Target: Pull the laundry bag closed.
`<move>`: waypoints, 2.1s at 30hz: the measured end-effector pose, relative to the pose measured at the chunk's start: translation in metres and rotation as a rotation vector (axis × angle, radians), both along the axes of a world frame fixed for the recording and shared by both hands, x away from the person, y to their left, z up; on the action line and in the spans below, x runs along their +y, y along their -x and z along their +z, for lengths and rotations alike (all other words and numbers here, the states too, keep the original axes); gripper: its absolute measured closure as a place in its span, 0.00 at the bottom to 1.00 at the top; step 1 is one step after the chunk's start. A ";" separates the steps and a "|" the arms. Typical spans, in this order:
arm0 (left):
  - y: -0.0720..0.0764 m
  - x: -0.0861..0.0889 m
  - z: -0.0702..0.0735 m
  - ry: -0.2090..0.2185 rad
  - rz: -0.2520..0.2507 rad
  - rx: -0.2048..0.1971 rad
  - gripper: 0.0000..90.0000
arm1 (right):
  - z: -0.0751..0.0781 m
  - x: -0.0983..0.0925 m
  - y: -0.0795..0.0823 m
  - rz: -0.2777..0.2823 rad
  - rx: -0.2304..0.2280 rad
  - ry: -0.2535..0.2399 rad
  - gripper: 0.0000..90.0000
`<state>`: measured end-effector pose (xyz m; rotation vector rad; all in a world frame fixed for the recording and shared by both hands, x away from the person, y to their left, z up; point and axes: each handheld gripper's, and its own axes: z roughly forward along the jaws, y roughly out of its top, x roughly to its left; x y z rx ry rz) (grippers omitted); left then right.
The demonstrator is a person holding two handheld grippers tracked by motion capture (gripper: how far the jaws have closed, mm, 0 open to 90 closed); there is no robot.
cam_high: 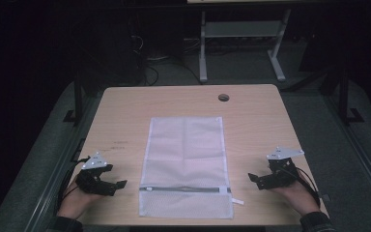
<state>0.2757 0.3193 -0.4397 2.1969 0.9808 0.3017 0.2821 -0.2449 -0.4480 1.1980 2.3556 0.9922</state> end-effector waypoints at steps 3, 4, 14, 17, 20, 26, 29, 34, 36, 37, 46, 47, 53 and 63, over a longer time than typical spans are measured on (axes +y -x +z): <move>0.001 -0.002 0.001 -0.002 -0.004 0.010 0.14 | 0.003 0.001 0.000 0.018 0.002 -0.005 0.03; 0.001 -0.003 0.001 -0.003 -0.006 0.013 0.14 | 0.003 0.003 0.001 0.026 0.005 -0.006 0.03; 0.002 -0.009 0.004 -0.010 -0.033 0.012 0.14 | 0.008 0.018 0.005 0.106 -0.001 -0.020 0.04; 0.003 -0.011 0.005 -0.016 -0.040 0.012 0.14 | 0.009 0.022 0.006 0.121 0.000 -0.021 0.04; 0.003 -0.013 0.006 -0.015 -0.046 0.013 0.14 | 0.011 0.030 0.007 0.158 -0.003 -0.019 0.04; 0.004 -0.013 0.006 -0.012 -0.043 0.011 0.14 | 0.013 0.042 0.007 0.212 -0.001 -0.021 0.04; 0.006 -0.012 0.006 -0.017 -0.043 0.013 0.14 | 0.014 0.049 0.006 0.239 0.002 -0.025 0.04; 0.006 -0.010 0.007 -0.013 -0.040 0.011 0.14 | 0.015 0.060 0.005 0.278 0.004 -0.026 0.04; 0.006 -0.011 0.006 -0.010 -0.042 0.010 0.14 | 0.016 0.068 0.004 0.304 0.001 -0.032 0.04; 0.006 -0.011 0.006 -0.012 -0.046 0.010 0.14 | 0.017 0.070 0.004 0.311 0.002 -0.037 0.04; 0.005 -0.014 0.007 -0.017 -0.059 0.012 0.14 | 0.019 0.085 0.003 0.358 -0.001 -0.058 0.05; 0.005 -0.014 0.006 -0.019 -0.059 0.013 0.14 | 0.020 0.088 0.002 0.369 -0.003 -0.063 0.06; 0.005 -0.016 0.007 -0.019 -0.060 0.012 0.14 | 0.022 0.100 0.001 0.405 0.002 -0.071 0.08; 0.004 -0.019 0.008 -0.021 -0.071 0.011 0.14 | 0.025 0.120 0.000 0.458 0.017 -0.078 0.23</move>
